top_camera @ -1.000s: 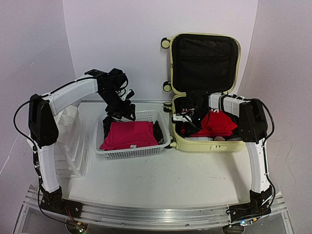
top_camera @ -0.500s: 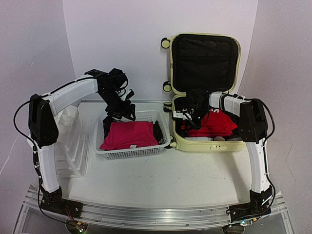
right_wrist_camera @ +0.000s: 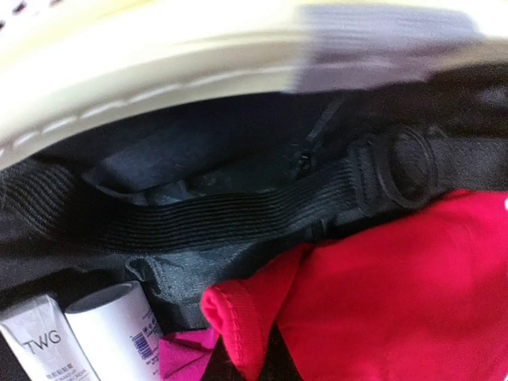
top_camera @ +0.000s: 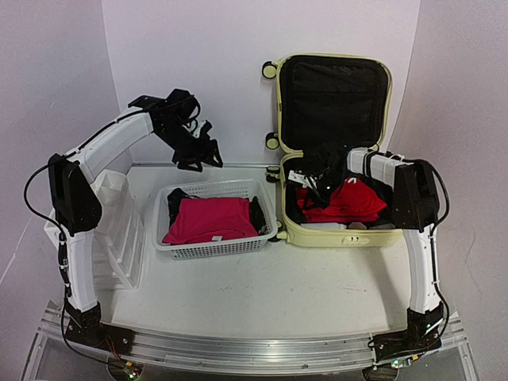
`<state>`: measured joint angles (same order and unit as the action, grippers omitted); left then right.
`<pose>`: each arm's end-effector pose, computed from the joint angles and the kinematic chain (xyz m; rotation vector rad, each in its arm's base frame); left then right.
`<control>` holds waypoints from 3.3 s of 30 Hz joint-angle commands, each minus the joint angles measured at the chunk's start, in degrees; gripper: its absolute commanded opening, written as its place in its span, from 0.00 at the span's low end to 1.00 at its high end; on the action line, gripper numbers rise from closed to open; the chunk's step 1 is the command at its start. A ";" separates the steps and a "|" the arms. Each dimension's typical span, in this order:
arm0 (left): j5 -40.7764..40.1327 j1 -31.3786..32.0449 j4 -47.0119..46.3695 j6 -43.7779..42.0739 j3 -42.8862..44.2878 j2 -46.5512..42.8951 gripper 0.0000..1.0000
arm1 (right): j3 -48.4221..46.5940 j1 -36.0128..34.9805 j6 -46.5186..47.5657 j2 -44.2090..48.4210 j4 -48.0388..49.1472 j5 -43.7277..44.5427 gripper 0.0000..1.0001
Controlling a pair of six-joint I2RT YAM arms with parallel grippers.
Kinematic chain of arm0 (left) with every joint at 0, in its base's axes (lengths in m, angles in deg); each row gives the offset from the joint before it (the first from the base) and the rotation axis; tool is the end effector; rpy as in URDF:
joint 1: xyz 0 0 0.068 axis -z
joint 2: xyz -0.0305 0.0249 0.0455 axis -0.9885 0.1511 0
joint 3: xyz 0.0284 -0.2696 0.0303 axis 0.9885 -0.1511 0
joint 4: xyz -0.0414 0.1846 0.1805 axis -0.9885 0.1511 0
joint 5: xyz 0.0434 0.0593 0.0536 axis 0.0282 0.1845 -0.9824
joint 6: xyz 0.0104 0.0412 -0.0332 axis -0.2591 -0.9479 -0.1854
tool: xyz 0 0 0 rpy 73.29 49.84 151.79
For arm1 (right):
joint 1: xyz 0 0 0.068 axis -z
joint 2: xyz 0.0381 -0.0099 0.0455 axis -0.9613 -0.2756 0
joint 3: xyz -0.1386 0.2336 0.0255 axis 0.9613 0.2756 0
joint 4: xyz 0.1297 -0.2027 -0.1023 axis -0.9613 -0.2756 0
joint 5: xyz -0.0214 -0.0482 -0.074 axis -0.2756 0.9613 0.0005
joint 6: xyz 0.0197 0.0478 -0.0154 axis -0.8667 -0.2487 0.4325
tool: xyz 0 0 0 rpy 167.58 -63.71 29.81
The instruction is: Open, take out, and arrange the luggage
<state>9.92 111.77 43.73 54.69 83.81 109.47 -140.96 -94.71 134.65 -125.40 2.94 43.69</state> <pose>0.3649 -0.2263 0.3446 0.4222 2.6473 -0.6559 0.4413 0.1803 0.1744 -1.6517 2.1582 0.3644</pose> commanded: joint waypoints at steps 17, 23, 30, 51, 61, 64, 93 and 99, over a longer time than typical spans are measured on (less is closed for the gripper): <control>16.55 6.30 -37.31 86.59 -0.72 10.84 0.79 | 3.57 1.41 -14.53 12.36 5.32 -3.96 0.00; 12.13 12.03 -43.48 95.84 9.28 19.74 0.80 | 6.84 1.51 -13.38 15.84 6.20 -5.48 0.00; 6.95 15.40 -45.83 100.78 16.33 27.14 0.82 | 10.38 1.51 -13.83 18.77 7.63 -7.69 0.00; 4.60 19.11 -43.07 99.13 21.47 34.36 0.78 | 17.22 0.13 -17.12 24.88 12.67 -10.16 0.00; 4.41 19.07 -42.14 96.05 18.56 33.37 0.60 | 18.96 -1.92 -16.85 26.82 12.87 -8.71 0.00; 4.39 18.78 -42.22 94.43 18.54 33.18 0.46 | 19.65 -2.00 -16.99 27.49 12.85 -8.71 0.00; 4.10 15.86 -33.89 49.29 11.56 14.47 0.00 | 24.42 2.00 -49.17 45.74 8.77 7.20 0.98; 3.24 14.44 -31.03 44.29 3.35 7.20 0.00 | 24.72 2.02 -49.51 45.79 8.56 5.09 0.98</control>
<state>14.75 127.83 11.45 105.77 90.77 125.32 -116.35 -92.42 86.56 -81.49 11.16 49.76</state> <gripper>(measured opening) 0.049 0.983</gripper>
